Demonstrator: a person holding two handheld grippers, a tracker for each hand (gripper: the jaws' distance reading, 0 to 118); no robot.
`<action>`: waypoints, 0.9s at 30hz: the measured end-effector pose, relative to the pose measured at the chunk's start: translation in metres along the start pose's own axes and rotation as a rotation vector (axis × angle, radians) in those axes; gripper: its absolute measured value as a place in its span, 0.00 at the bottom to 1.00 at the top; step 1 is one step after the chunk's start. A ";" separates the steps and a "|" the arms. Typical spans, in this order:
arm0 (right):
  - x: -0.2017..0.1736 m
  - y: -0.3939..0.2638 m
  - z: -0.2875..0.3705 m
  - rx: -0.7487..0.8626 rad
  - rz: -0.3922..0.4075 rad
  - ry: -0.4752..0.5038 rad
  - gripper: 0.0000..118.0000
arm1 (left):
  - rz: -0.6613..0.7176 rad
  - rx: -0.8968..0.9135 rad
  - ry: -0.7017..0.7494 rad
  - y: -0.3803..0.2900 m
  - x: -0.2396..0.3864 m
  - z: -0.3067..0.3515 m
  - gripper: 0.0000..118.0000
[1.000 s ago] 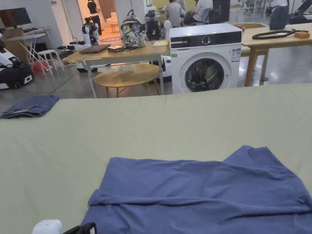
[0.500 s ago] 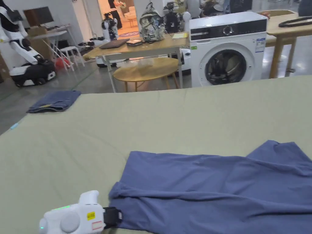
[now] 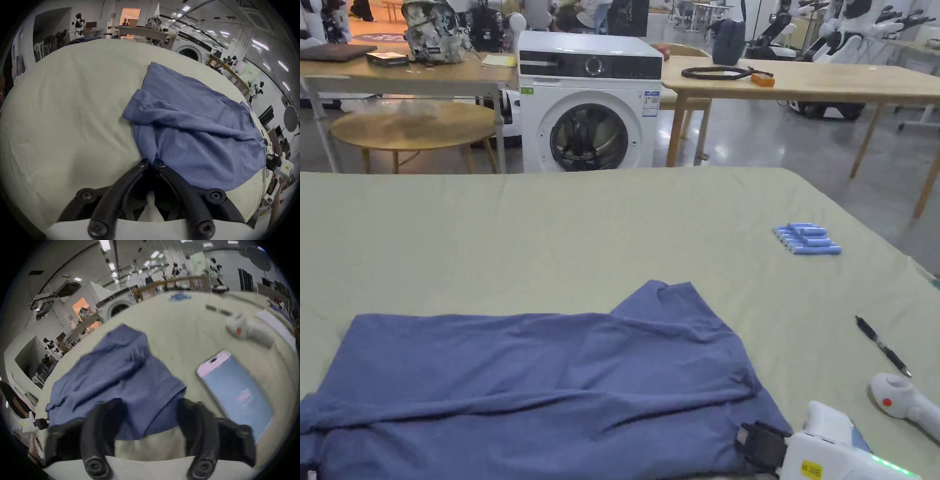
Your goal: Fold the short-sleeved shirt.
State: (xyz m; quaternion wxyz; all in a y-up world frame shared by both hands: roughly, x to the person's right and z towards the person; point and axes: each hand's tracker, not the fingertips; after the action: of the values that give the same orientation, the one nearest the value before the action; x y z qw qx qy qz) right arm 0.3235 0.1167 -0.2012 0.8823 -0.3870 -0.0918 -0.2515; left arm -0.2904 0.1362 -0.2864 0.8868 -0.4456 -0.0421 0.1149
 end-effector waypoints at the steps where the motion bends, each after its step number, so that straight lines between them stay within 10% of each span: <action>1: 0.000 -0.004 -0.003 0.013 -0.004 -0.029 0.23 | 0.002 -0.001 -0.004 -0.001 0.000 0.000 0.00; 2: 0.001 -0.008 0.005 0.094 -0.006 -0.032 0.05 | 0.006 0.001 -0.007 -0.001 0.000 0.000 0.00; 4: 0.007 -0.010 0.003 0.047 -0.115 0.060 0.05 | 0.016 0.005 -0.015 0.000 -0.006 0.002 0.00; 25: 0.038 -0.091 0.145 0.051 0.102 -0.039 0.05 | 0.121 0.087 -0.078 -0.146 -0.036 0.159 0.00; 27: 0.038 -0.104 0.143 0.082 0.161 -0.064 0.12 | 0.134 0.058 -0.071 -0.162 -0.037 0.155 0.25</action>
State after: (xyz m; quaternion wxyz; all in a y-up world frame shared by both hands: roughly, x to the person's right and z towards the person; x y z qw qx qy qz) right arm 0.3074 0.1475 -0.0234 0.9115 -0.3644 -0.0988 -0.1632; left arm -0.3271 0.1550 -0.0632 0.8877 -0.4170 -0.0404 0.1910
